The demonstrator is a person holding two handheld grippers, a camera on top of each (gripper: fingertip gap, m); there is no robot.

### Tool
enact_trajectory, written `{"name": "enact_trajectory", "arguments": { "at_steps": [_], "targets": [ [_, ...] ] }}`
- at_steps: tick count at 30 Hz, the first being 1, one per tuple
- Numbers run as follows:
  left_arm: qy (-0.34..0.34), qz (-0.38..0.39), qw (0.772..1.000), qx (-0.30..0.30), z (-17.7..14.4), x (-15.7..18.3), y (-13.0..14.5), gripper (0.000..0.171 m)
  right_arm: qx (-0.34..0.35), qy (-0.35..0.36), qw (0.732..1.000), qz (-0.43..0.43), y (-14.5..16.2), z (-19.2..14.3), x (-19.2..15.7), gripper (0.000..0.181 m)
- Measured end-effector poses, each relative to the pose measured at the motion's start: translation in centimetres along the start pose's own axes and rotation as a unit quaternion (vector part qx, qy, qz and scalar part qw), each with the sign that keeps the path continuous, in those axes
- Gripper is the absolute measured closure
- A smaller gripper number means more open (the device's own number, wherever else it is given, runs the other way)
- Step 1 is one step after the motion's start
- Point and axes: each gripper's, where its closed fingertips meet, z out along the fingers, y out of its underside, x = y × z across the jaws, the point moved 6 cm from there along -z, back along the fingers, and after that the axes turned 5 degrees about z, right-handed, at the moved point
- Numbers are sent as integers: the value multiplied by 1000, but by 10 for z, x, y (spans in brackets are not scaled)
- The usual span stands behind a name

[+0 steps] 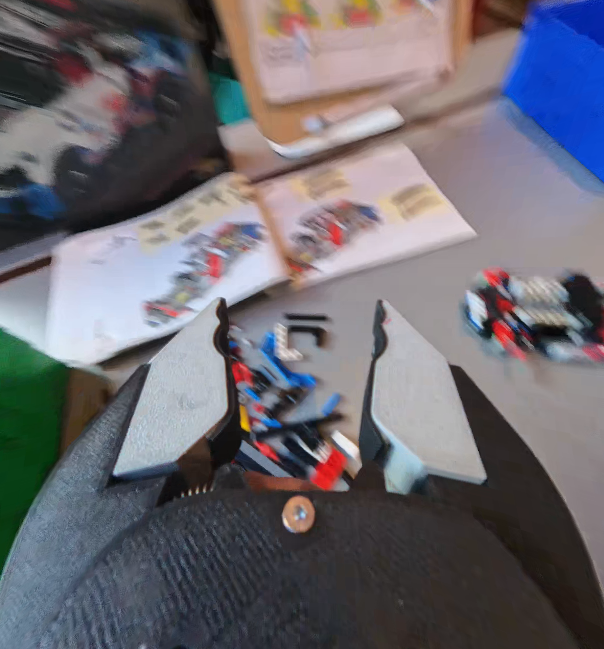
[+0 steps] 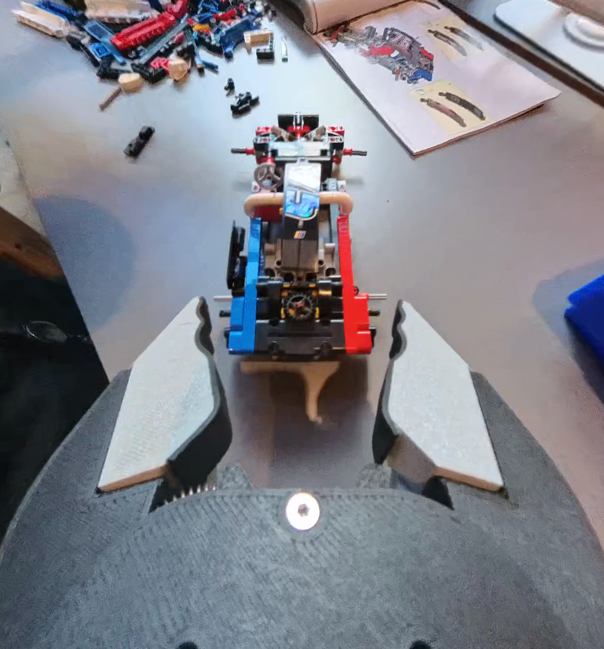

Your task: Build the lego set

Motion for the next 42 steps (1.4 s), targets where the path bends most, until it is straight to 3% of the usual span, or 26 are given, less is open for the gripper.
{"name": "enact_trajectory", "arguments": {
  "at_steps": [3,4,7,10,16,22,24,26,28,31,33,36,39,42],
  "targets": [
    [54,55,995,-66,-15,47,33,93,-41,5,999,-16,17,21,-7,70],
    [45,80,992,-88,-19,54,46,93,-41,25,998,-33,18,24,-3,81],
    [13,124,984,-127,-31,68,83,99,-55,25,997,-37,18,21,0,86],
    [25,107,984,-139,-48,77,114,100,-77,44,995,-40,30,3,9,87],
    [100,106,985,-94,-68,109,148,101,-118,125,985,-27,47,-44,24,88],
    [134,141,980,-44,-64,131,164,111,-93,210,972,-54,1,-60,-7,94],
    [153,150,977,-21,-67,131,160,109,-36,133,988,-66,-27,-36,-45,108],
    [168,158,973,29,-72,127,151,116,32,-3,997,-68,-53,9,-93,135],
    [203,173,963,38,-73,126,147,119,33,-106,992,-64,-62,66,-127,153],
    [248,210,945,43,-66,131,147,118,-66,-156,981,-95,-56,146,-137,154],
    [261,251,929,71,-62,131,145,119,-56,-185,975,-113,-65,176,-138,153],
    [265,275,909,165,-62,122,130,120,0,-255,953,-164,-83,200,-146,143],
    [309,252,896,195,-61,108,123,125,-30,-322,915,-241,-83,212,-149,135],
    [354,190,889,220,-64,97,117,128,-61,-371,888,-264,-82,216,-148,130]
  ]
}}
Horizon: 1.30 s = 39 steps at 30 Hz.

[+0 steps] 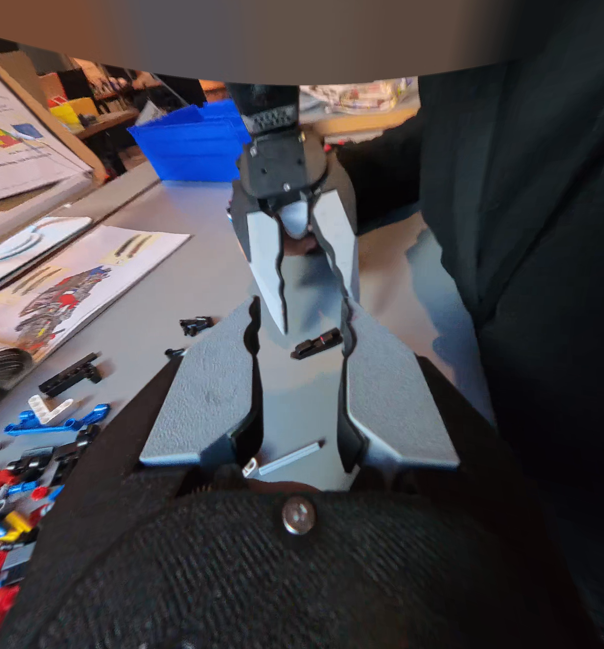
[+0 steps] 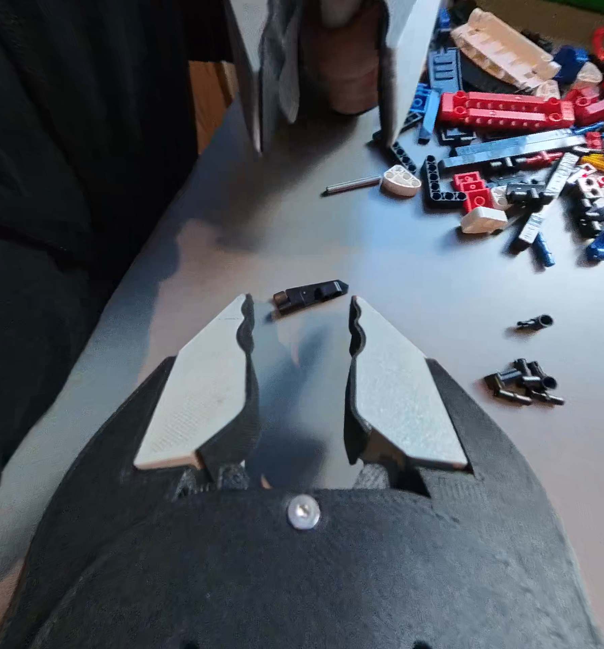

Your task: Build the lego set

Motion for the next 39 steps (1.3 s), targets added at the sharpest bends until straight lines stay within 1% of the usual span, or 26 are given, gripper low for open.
{"name": "enact_trajectory", "arguments": {
  "at_steps": [1,3,4,6,9,10,11,13,14,16,18,19,21,22,23,25,26,28,29,30,31,32,33,34,36,39],
  "targets": [
    [-14,-9,1000,22,-5,-4,-2,129,-7,-17,1000,5,-2,3,1,127],
    [-33,-18,998,60,-13,-6,-6,134,-35,-28,999,8,-3,11,4,122],
    [-35,-22,997,69,-16,-5,-8,136,-44,-25,999,3,-4,14,6,121],
    [-30,-21,998,58,-17,0,-7,136,-46,-5,999,7,-4,15,8,128],
    [-58,-4,998,13,-15,7,-3,137,-47,74,995,52,0,9,14,153],
    [-88,-4,996,-18,-12,5,0,138,-46,110,990,79,2,6,16,160],
    [-122,-7,991,-52,-10,2,5,136,-39,145,982,112,5,2,16,163],
    [-153,-10,982,-110,-5,3,12,134,-7,169,971,170,11,-2,6,160],
    [-162,-9,977,-137,-3,5,16,133,5,170,967,188,14,-5,-3,157],
    [-169,-9,970,-173,-2,11,20,131,12,156,967,203,21,-9,-23,156],
    [-156,-18,967,-200,2,19,22,129,15,139,970,197,26,-13,-40,155],
    [-148,-19,966,-211,5,23,22,131,12,147,971,189,29,-16,-43,155],
    [-132,-24,963,-232,16,29,22,135,14,190,966,176,32,-26,-32,158],
    [-119,-31,962,-244,22,31,23,135,18,191,965,178,32,-28,-24,156],
    [-115,-41,958,-259,27,31,27,136,23,180,965,188,31,-29,-16,152],
    [-104,-58,949,-293,38,27,36,132,22,139,968,207,27,-23,-5,135],
    [-100,-77,950,-286,43,23,36,135,22,130,970,206,24,-20,0,136],
    [-58,-123,947,-291,50,20,36,137,19,119,973,199,20,-16,5,137],
    [-41,-132,948,-288,54,16,36,136,17,105,975,196,18,-14,3,134],
    [-39,-129,947,-290,57,10,37,139,18,77,978,192,15,-10,-3,137],
    [-40,-119,947,-295,60,2,38,135,18,33,981,190,13,-5,-14,141],
    [-45,-110,946,-301,62,-7,39,118,16,-7,983,183,10,-1,-25,142],
    [-44,-102,944,-309,63,-15,40,112,15,-15,985,172,9,0,-31,142],
    [-39,-95,944,-314,61,-21,40,115,17,0,987,159,9,-2,-31,142],
    [-26,-80,949,-303,52,-29,35,119,24,32,988,149,13,-13,-29,145],
    [-22,-80,960,-266,32,-36,27,121,32,99,979,173,22,-26,-13,144]
  ]
}}
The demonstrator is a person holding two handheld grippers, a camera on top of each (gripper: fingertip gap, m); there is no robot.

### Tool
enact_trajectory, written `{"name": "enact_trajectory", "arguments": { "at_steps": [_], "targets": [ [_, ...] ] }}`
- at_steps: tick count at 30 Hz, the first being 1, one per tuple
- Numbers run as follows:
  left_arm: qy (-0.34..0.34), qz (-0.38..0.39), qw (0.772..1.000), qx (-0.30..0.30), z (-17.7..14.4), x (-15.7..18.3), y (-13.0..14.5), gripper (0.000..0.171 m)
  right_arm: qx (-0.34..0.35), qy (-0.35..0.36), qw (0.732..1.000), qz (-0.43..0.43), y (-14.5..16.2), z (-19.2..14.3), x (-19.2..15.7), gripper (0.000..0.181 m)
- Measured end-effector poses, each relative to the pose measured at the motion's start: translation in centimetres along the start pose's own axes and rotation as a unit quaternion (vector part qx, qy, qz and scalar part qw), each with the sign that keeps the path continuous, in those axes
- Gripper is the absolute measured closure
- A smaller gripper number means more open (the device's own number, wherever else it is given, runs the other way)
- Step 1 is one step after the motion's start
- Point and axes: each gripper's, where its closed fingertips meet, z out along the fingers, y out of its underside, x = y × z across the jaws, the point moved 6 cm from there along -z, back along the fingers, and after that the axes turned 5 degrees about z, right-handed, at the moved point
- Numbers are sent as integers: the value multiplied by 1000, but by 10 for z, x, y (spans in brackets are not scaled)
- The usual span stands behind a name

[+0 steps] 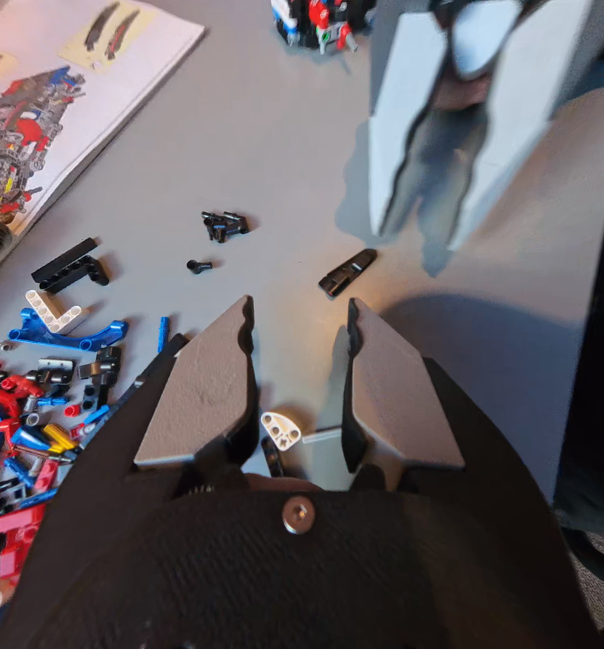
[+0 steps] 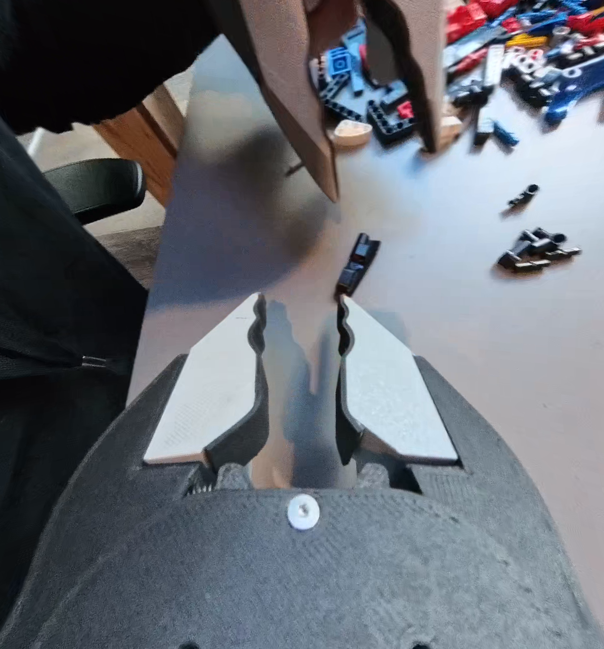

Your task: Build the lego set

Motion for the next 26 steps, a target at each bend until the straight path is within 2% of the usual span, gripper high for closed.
{"name": "enact_trajectory", "arguments": {
  "at_steps": [2,4,6,9,11,13,14,15,18,23,26],
  "targets": [
    [17,7,1000,23,-9,3,5,129,-5,34,999,17,2,1,9,141],
    [15,24,999,38,-13,6,7,129,-13,65,998,8,-1,6,13,140],
    [17,35,996,86,-17,3,-4,131,-22,98,995,-25,-5,11,16,142],
    [-29,52,982,177,-24,-20,-23,131,-33,113,990,-71,-11,18,19,158],
    [-57,52,979,189,-26,-33,-23,129,-36,112,989,-95,-12,18,20,173],
    [-66,39,974,215,-30,-35,-20,131,-33,112,988,-104,-11,16,23,174],
    [-69,29,971,229,-31,-34,-18,137,-32,122,986,-106,-11,14,26,174],
    [-80,18,969,232,-32,-34,-16,144,-31,137,984,-109,-10,12,31,174],
    [-94,21,969,227,-33,-31,-15,143,-30,147,982,-116,-9,7,41,175],
    [-149,11,976,162,-31,-45,-3,142,-27,158,982,-100,-8,-1,55,175],
    [-149,-4,976,161,-31,-48,-1,142,-25,152,984,-88,-7,-3,58,175]
  ]
}}
